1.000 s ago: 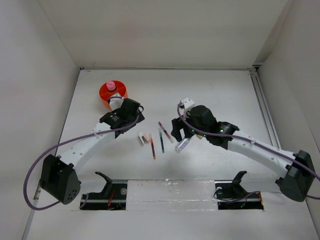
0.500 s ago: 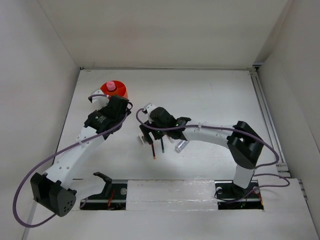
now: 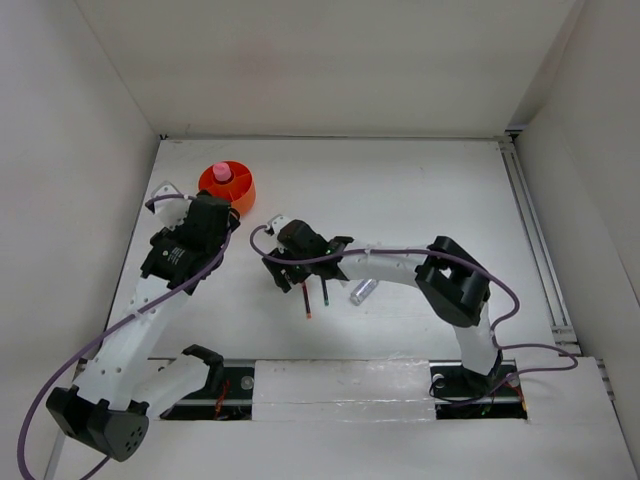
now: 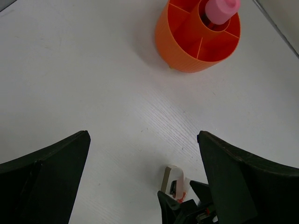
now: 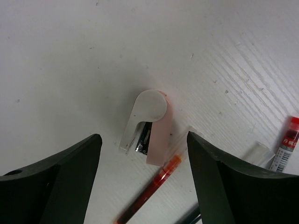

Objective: Sort the stationery into containers
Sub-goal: Pick up the stapler from the center of the board.

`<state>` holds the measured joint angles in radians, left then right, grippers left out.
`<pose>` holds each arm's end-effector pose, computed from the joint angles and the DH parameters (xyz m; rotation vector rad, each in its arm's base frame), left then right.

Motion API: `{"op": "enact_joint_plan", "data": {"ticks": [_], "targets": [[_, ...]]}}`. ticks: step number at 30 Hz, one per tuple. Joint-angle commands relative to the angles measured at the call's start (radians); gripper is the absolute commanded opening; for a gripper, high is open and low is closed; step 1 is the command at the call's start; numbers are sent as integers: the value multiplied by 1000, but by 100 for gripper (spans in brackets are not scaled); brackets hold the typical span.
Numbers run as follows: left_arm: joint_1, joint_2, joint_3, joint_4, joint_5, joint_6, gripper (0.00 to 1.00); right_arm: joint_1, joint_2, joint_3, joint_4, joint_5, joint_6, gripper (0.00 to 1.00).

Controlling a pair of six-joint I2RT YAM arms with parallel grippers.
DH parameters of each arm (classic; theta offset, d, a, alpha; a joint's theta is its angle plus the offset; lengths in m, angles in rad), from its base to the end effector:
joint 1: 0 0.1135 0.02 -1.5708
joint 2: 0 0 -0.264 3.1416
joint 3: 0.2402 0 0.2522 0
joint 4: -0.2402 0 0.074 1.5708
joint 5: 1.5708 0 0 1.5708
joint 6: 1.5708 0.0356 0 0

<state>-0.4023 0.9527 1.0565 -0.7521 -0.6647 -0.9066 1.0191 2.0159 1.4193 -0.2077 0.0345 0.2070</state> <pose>0.1795 -0.0525 0.3521 -0.8465 1.8853 -0.0585 0.2348 0.3792 0.1848 -0.9494 2.2514 0.5323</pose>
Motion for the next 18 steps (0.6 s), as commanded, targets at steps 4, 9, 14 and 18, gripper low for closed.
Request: {"op": "enact_joint_plan", "data": {"ticks": [4, 9, 14, 18], "targets": [[2, -3, -12, 19, -15, 23, 99, 27, 24, 47, 30, 36, -12, 78], [2, -3, -12, 28, -4, 32, 99, 38, 58, 47, 30, 36, -3, 68], [2, -12, -12, 28, -4, 32, 99, 56, 78, 56, 21, 45, -3, 62], [2, -22, -21, 28, -4, 32, 99, 65, 89, 56, 21, 45, 6, 40]]}}
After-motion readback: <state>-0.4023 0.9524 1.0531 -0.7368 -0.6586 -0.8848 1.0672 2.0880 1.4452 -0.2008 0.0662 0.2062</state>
